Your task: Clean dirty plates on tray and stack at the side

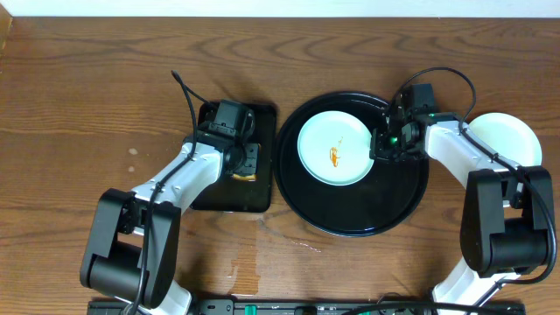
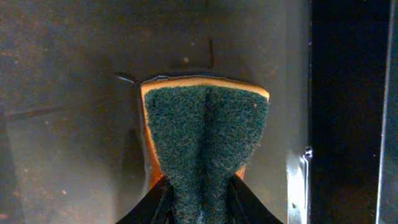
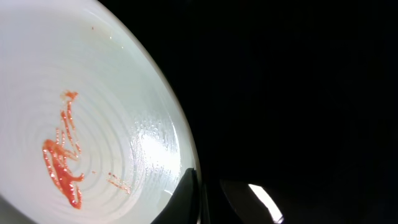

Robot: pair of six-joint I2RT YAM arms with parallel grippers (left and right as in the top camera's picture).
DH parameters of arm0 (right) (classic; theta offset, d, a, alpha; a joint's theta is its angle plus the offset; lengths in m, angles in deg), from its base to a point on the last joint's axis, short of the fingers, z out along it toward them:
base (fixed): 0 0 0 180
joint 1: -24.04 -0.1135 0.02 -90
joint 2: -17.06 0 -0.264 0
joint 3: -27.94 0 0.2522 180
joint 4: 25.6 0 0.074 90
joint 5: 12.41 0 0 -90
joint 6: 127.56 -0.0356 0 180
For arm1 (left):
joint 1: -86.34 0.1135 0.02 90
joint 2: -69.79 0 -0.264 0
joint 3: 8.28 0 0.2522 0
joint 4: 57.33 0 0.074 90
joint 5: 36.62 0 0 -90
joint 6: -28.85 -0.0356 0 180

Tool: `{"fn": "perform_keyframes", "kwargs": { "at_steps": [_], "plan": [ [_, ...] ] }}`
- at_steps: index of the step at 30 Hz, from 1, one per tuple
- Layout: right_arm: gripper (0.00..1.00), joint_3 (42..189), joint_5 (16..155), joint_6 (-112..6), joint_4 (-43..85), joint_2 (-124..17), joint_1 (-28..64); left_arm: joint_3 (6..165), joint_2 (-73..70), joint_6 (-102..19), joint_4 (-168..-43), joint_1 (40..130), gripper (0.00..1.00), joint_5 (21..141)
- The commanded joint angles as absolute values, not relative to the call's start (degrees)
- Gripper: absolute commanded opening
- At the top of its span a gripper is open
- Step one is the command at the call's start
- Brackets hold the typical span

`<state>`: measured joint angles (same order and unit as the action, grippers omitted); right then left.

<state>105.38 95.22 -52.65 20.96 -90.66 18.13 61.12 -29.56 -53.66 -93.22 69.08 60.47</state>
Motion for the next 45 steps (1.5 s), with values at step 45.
{"fn": "perform_keyframes", "kwargs": {
  "at_steps": [45],
  "plan": [
    [0.13,99.43,89.91,-53.63,21.90,-83.84,17.93,60.39,-29.89,-53.33,-93.52,69.28,0.29,59.55]
  ]
}}
